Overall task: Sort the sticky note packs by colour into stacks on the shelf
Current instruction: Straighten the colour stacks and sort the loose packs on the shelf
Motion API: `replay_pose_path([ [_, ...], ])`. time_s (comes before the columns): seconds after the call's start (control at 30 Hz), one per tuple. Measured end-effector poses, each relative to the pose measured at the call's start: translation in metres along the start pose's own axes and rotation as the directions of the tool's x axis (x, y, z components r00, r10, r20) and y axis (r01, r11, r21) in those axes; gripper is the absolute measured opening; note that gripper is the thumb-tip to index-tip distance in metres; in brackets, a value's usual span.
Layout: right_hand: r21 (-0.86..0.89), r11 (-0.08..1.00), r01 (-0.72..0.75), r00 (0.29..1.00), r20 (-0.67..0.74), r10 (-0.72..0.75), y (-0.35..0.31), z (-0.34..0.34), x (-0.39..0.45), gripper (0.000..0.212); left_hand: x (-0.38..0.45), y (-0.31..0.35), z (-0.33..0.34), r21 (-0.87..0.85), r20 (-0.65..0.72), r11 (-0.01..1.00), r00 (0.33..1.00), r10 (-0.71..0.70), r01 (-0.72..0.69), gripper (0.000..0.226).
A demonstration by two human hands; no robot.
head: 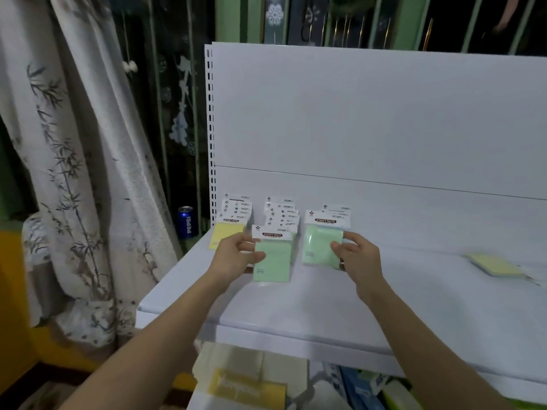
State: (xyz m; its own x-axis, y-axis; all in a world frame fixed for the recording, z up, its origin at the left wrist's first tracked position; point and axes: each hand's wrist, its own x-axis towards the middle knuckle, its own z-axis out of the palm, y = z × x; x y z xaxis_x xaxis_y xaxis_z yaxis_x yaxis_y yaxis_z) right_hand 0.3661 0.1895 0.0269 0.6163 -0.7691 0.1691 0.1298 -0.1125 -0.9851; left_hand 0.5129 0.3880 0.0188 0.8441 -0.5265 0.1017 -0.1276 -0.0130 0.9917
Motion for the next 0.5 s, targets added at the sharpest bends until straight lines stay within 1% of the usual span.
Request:
replay_pose_path([
  [0.13, 0.012, 1.000, 0.004, 1.000, 0.004, -0.004, 0.001, 0.016, 0.035, 0.021, 0.035, -0.002, 0.007, 0.034, 0.011, 0.999, 1.000, 0.005, -0.005, 0.027],
  [0.23, 0.016, 1.000, 0.004, 1.000, 0.012, -0.004, 0.004, 0.027, 0.053, 0.017, 0.056, -0.005, 0.012, 0.049, -0.007, 0.999, 1.000, 0.003, -0.003, 0.026],
  [0.33, 0.020, 1.000, 0.004, 1.000, 0.022, -0.004, 0.010, 0.035, 0.064, 0.018, 0.071, -0.010, 0.017, 0.067, 0.000, 0.998, 1.000, -0.012, 0.012, 0.026],
  [0.5, 0.091, 0.996, -0.007, 1.000, 0.027, 0.005, 0.020, 0.033, 0.075, 0.022, 0.087, -0.032, 0.025, 0.174, -0.069, 0.984, 0.997, 0.036, -0.023, 0.024],
])
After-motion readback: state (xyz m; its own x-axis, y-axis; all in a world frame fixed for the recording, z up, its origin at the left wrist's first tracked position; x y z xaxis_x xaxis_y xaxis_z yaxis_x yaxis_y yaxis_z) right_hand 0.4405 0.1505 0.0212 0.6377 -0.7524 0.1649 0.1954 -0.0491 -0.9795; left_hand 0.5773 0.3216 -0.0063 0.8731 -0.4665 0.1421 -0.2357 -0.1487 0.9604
